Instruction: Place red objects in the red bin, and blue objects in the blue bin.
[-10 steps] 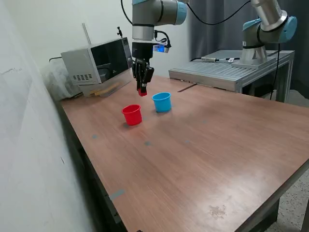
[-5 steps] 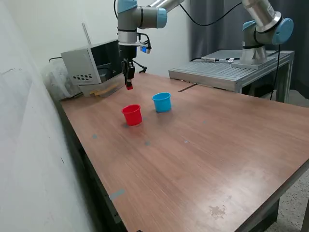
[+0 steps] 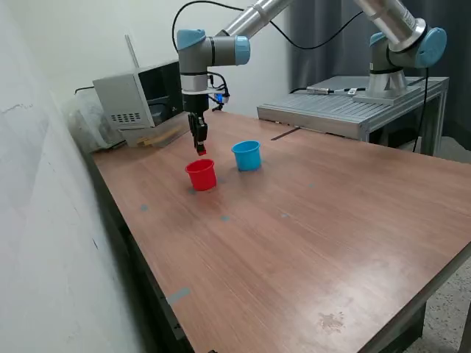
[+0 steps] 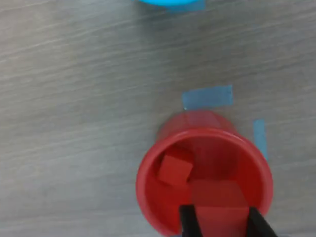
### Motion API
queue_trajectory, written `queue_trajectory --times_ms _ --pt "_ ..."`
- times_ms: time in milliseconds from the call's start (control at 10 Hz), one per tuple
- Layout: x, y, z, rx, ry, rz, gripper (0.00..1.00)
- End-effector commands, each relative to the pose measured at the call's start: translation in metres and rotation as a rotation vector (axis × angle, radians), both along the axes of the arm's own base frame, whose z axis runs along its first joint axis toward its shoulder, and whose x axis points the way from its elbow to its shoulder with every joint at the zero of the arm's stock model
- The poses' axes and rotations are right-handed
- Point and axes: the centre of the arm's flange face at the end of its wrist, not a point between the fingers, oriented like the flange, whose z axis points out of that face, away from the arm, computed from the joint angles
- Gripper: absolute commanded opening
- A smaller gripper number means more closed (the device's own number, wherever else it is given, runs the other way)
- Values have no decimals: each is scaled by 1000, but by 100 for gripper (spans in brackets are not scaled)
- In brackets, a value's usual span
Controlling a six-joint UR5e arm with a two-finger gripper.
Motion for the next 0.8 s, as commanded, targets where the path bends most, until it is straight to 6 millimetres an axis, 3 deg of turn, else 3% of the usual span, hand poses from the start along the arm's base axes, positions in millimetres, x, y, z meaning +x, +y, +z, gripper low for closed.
queue_trajectory --times_ms 0,200,300,600,700 --pt "-9 3 -16 0 6 0 0" --pt "-11 3 -13 4 28 0 0" --pt "-11 3 -13 4 28 0 100" --pt "-9 2 -15 5 18 3 100" --pt "-8 -2 -5 12 26 6 100"
